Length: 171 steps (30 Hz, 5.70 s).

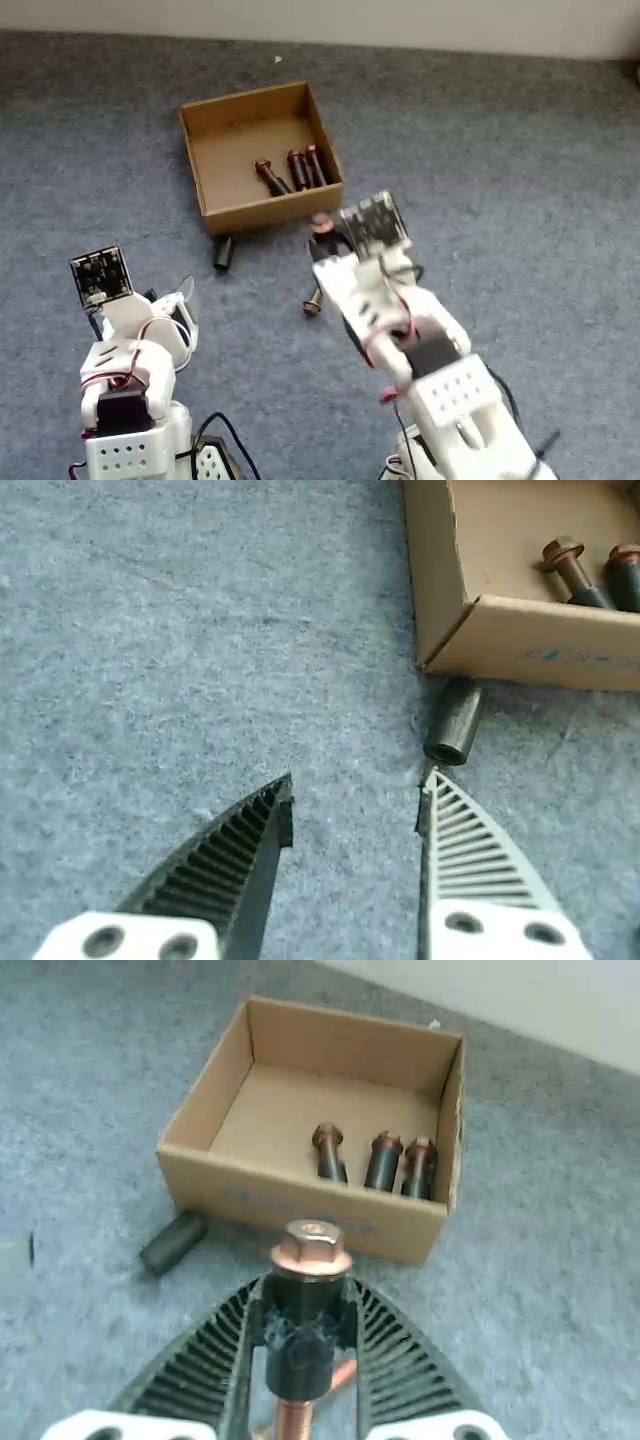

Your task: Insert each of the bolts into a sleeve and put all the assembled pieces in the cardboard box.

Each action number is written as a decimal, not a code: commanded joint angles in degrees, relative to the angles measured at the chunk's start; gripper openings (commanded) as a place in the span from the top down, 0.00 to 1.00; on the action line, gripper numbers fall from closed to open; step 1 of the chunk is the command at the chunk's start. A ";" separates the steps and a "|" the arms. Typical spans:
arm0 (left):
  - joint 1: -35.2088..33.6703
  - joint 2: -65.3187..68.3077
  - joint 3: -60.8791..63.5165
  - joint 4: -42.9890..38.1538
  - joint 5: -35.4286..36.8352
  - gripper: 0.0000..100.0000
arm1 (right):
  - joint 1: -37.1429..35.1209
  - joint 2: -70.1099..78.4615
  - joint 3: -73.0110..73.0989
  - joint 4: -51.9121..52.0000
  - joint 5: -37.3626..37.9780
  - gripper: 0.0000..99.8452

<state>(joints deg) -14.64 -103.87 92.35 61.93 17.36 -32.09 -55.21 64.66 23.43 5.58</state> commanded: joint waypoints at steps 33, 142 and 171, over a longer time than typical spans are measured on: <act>-1.01 -0.57 -0.13 -0.26 -0.79 0.78 | 1.36 76.79 -45.93 -46.11 0.00 0.90; -9.71 -0.57 0.66 -5.01 -0.62 0.78 | 3.91 42.95 -26.51 42.42 -11.96 0.99; -9.71 -0.57 1.01 -5.19 -0.62 0.78 | 3.74 44.97 -16.66 36.88 -10.81 0.99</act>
<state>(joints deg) -23.96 -103.87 93.32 58.07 17.19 -28.48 -9.14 47.69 58.51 -6.73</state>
